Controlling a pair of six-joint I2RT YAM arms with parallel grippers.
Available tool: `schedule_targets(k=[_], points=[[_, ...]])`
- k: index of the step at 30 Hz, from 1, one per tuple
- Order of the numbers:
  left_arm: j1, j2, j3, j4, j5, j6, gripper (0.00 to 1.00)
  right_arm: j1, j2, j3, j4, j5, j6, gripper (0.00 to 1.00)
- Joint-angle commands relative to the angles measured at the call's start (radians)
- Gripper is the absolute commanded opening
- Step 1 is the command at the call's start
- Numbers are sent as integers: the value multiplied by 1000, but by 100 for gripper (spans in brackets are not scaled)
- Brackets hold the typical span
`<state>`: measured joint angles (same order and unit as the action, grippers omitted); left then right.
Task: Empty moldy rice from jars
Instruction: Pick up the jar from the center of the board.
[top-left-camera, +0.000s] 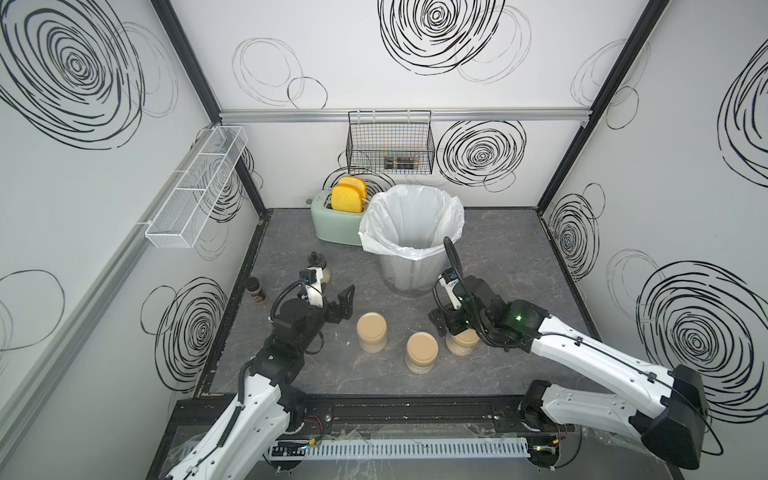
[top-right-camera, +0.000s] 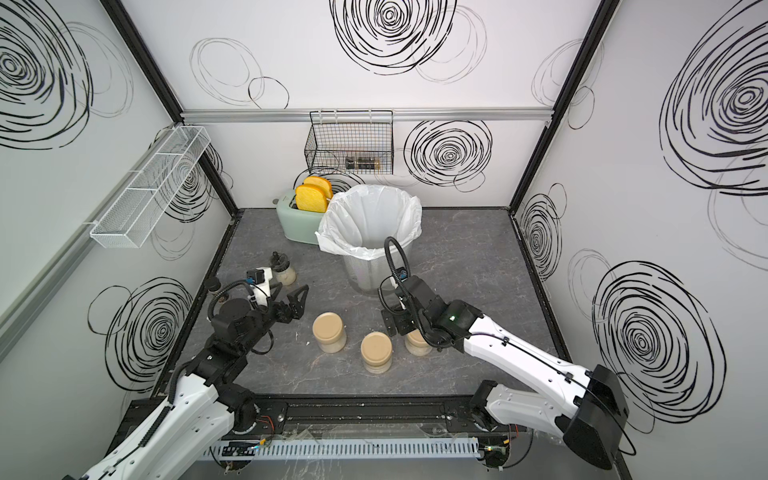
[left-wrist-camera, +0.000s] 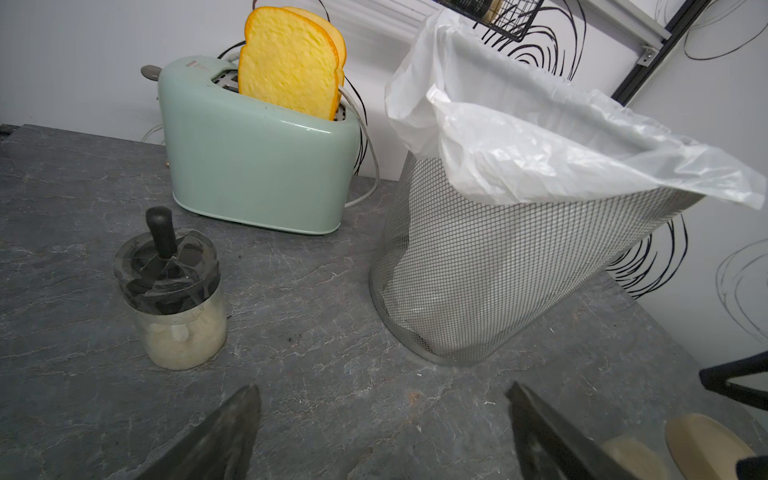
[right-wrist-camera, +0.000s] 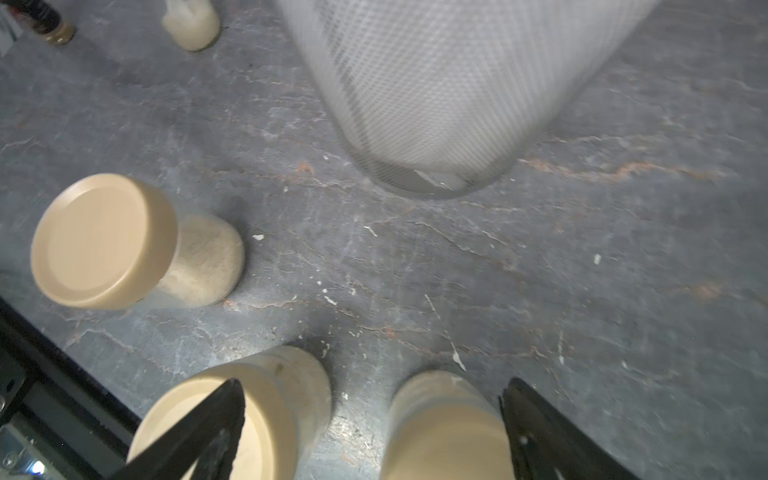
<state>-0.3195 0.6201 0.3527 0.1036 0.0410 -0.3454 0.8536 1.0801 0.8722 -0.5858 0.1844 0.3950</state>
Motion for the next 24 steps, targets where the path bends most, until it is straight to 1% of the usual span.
schedule_targets(k=[1,5,10,15,24], points=[[-7,4,0,29,25,-12,96,-57,-31,18,-135,35,75,98],[-16,7,3,31,28,-12,96,-106,-39,-11,-184,-12,72,98],[-26,12,11,27,29,-8,96,-107,-9,-41,-201,-87,73,98],[-35,16,14,25,28,-8,96,-106,28,-52,-223,-134,88,98],[-47,35,24,22,27,-4,96,-100,100,-61,-241,-152,104,99]])
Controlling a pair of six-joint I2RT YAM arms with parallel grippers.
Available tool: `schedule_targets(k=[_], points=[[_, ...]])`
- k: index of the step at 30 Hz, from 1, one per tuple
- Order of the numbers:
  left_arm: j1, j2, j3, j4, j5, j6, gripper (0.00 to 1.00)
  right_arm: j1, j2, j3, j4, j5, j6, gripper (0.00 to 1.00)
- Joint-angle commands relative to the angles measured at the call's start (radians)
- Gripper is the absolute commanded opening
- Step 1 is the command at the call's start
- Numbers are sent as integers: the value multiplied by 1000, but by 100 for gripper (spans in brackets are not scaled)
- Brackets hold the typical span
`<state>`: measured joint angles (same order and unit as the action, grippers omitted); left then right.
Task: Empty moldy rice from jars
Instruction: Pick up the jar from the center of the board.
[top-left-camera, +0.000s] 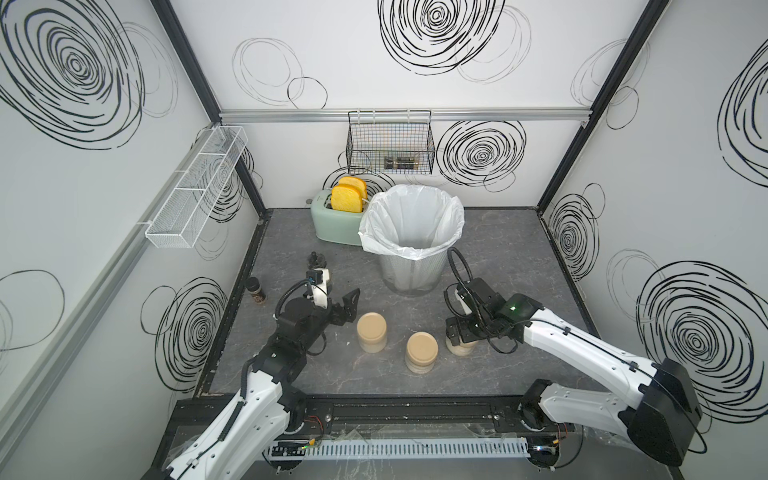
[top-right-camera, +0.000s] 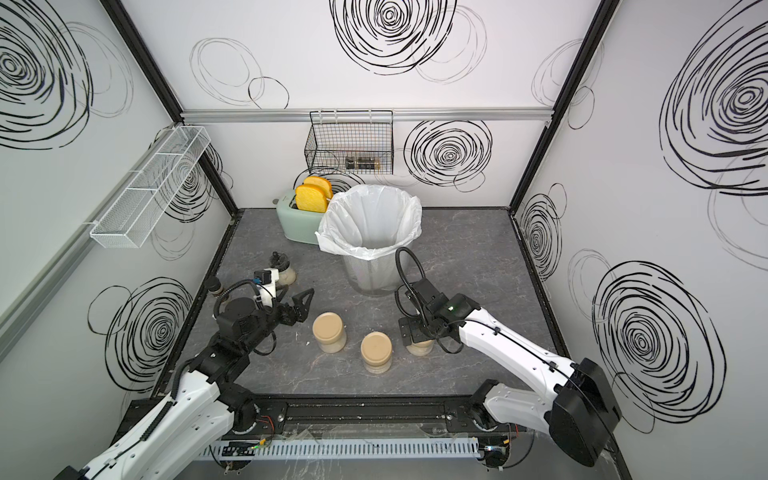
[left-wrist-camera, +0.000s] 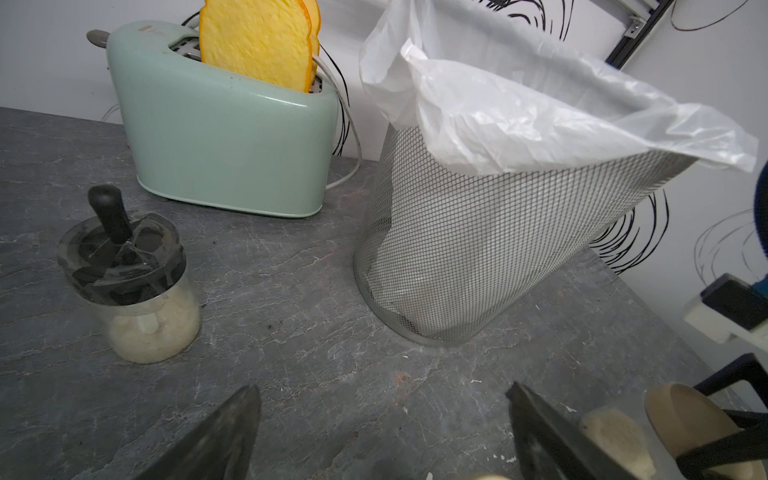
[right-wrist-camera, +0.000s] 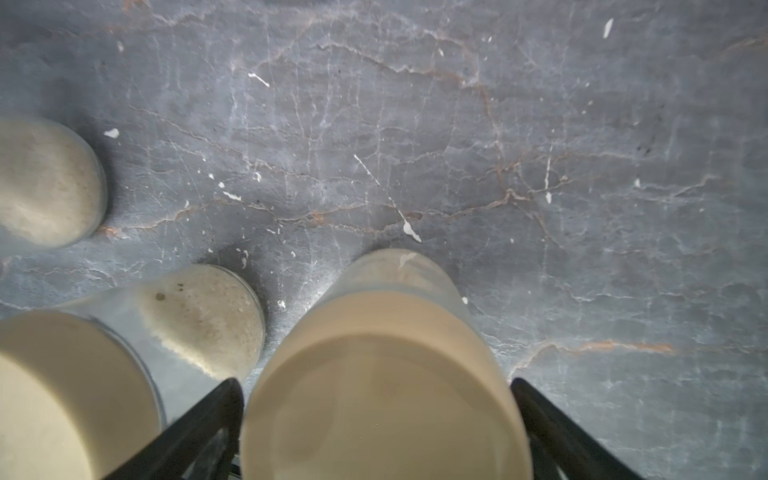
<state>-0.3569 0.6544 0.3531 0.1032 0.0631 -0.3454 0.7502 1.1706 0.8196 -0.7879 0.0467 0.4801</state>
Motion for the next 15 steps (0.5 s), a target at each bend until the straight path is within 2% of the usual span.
schedule_targets(k=[1,12,15], points=[[-12,1,26,23,3,-4,96,3,13,-8,-41,-16,20,99],[-22,2,24,24,-2,-2,96,3,32,-1,-45,10,32,88],[-27,4,23,27,-4,5,96,3,34,5,-42,14,31,80]])
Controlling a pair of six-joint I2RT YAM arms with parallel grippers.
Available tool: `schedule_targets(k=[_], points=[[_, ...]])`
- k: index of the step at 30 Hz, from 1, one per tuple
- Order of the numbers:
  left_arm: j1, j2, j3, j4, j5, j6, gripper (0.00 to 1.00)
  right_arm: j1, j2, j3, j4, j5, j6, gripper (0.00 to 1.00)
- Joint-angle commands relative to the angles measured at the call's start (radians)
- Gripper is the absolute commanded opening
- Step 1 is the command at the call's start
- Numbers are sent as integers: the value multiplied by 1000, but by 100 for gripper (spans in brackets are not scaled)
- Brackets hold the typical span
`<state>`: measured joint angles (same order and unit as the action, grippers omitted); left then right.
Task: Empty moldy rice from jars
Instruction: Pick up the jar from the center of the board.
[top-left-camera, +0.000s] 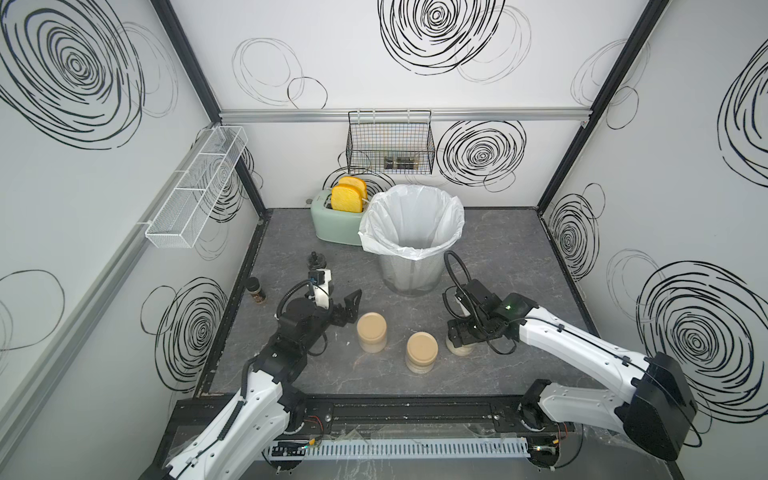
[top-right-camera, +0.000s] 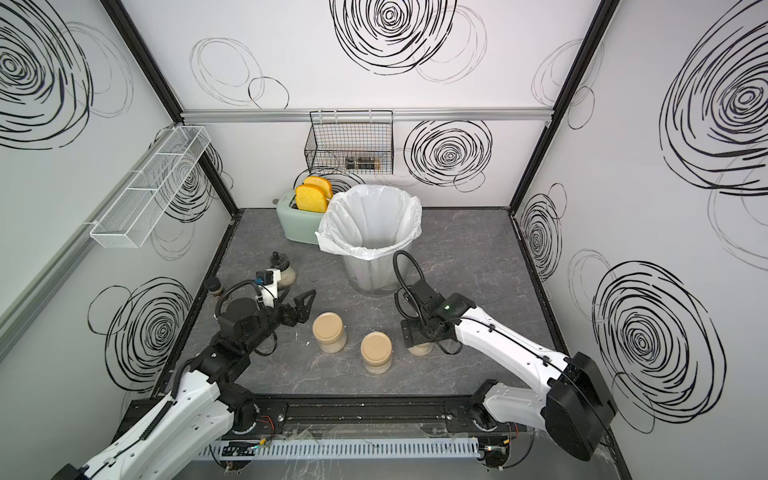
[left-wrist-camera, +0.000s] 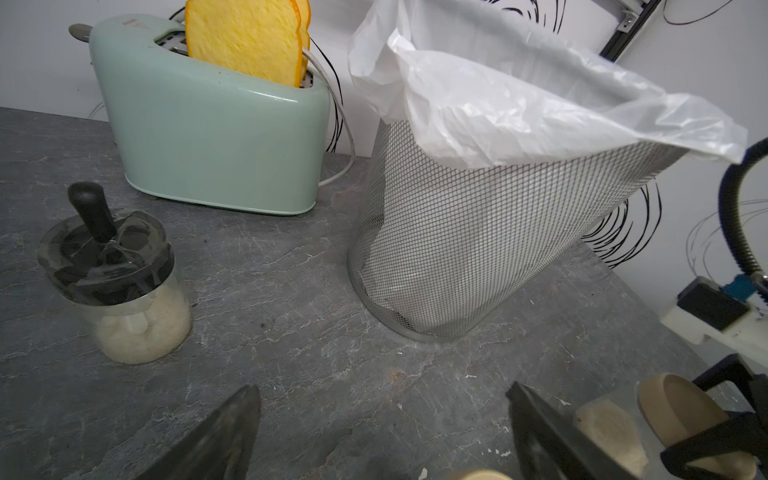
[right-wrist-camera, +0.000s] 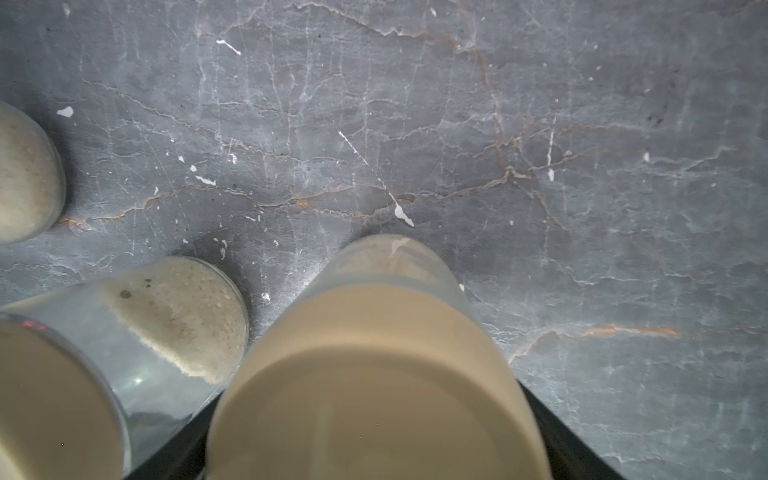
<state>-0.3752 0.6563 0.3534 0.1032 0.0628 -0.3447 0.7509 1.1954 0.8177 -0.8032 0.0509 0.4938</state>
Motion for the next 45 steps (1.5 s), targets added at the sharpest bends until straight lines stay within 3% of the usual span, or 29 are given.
schedule_targets(k=[1,8,15,24,34,45], points=[[-11,2,22,29,-6,7,96,2,9,11,-26,11,17,77],[-24,0,16,61,28,37,96,-37,-16,54,-37,19,10,63],[-62,21,33,129,140,127,96,-149,-85,148,-13,-23,-82,59],[-230,104,99,142,236,387,96,-280,-96,306,21,-262,-189,57],[-417,293,218,171,226,627,96,-282,-115,357,128,-550,-227,54],[-502,457,304,264,240,692,96,-150,-119,350,193,-564,-181,53]])
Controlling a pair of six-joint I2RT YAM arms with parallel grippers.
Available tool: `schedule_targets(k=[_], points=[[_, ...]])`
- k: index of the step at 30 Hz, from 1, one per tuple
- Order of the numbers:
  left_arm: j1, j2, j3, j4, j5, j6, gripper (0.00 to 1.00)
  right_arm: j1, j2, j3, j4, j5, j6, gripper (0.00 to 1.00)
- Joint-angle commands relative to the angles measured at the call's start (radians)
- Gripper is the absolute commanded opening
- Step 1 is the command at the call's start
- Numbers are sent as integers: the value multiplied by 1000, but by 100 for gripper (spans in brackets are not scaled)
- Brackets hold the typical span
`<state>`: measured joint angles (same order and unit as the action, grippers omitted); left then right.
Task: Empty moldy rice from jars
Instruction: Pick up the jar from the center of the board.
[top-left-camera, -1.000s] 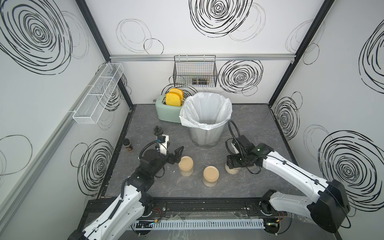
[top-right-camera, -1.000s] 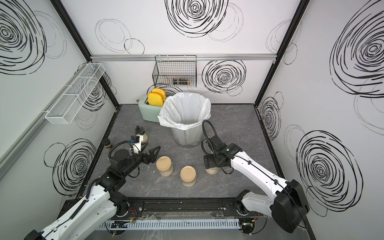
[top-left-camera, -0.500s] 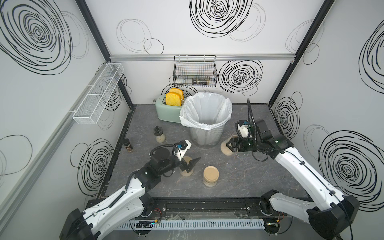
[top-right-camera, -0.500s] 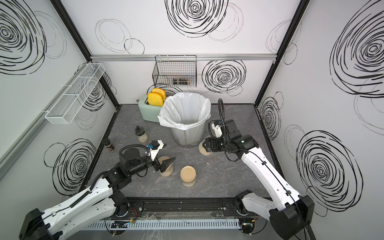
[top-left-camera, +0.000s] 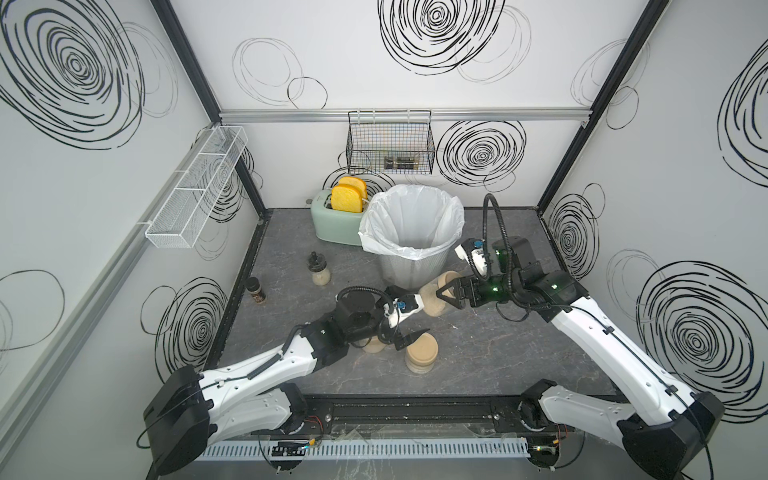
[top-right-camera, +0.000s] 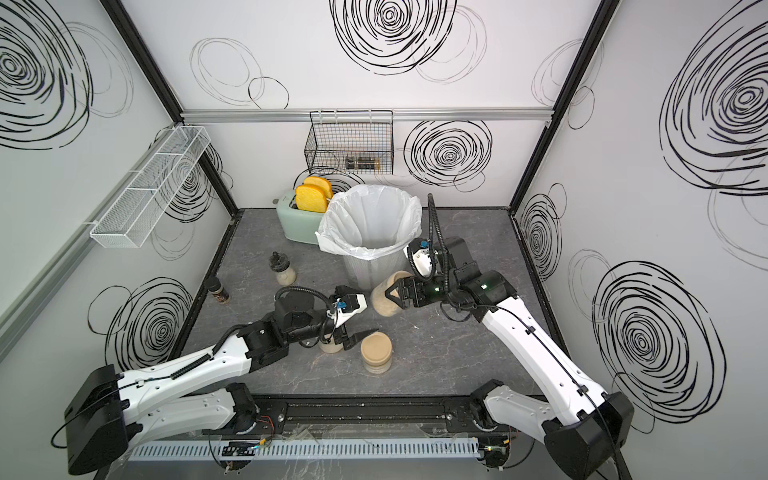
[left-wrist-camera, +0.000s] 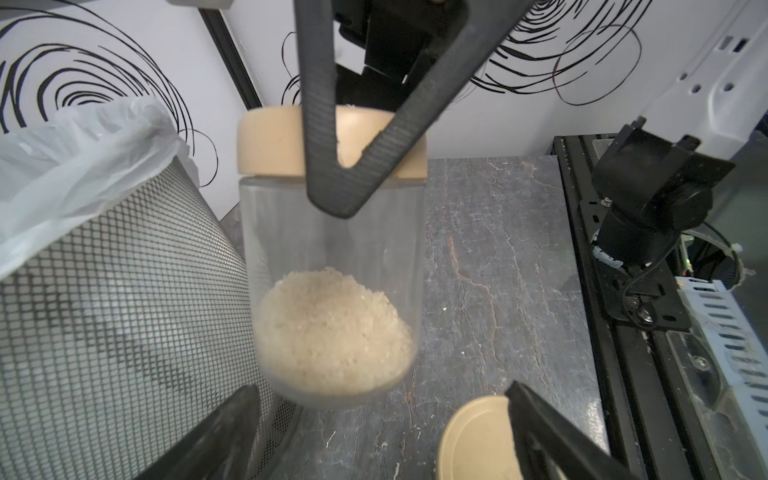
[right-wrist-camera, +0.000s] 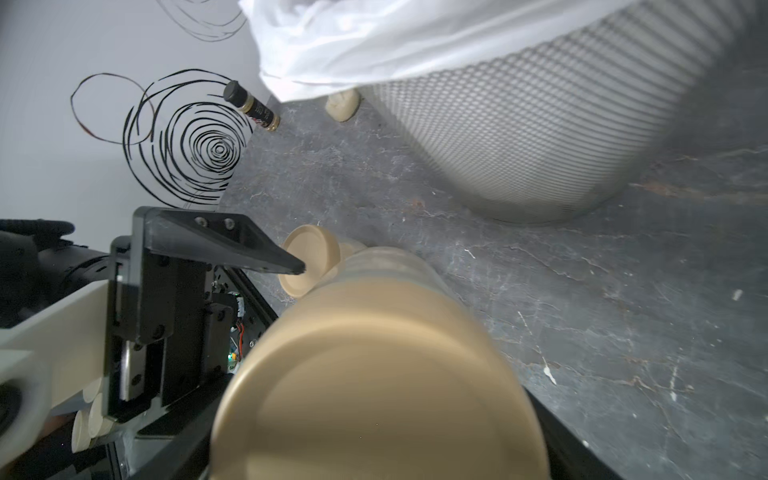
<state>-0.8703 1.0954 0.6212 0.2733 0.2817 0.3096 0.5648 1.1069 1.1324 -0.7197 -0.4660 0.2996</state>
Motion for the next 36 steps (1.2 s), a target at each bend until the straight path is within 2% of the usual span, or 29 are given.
schedule_targets(k=[1,9,22,29,34,36], points=[[-9,26,38,105,23,33,96,57,-26,36,114,-42,16,53],[-12,63,36,149,-24,19,96,134,-4,52,146,-45,33,52],[-6,119,35,193,-16,-33,96,139,-24,49,189,-121,45,52],[-1,122,38,201,-1,-53,99,145,-24,36,187,-114,44,52],[5,104,27,222,14,-73,82,144,-21,33,190,-87,43,56],[14,89,7,263,17,-103,77,144,-18,30,196,-76,46,62]])
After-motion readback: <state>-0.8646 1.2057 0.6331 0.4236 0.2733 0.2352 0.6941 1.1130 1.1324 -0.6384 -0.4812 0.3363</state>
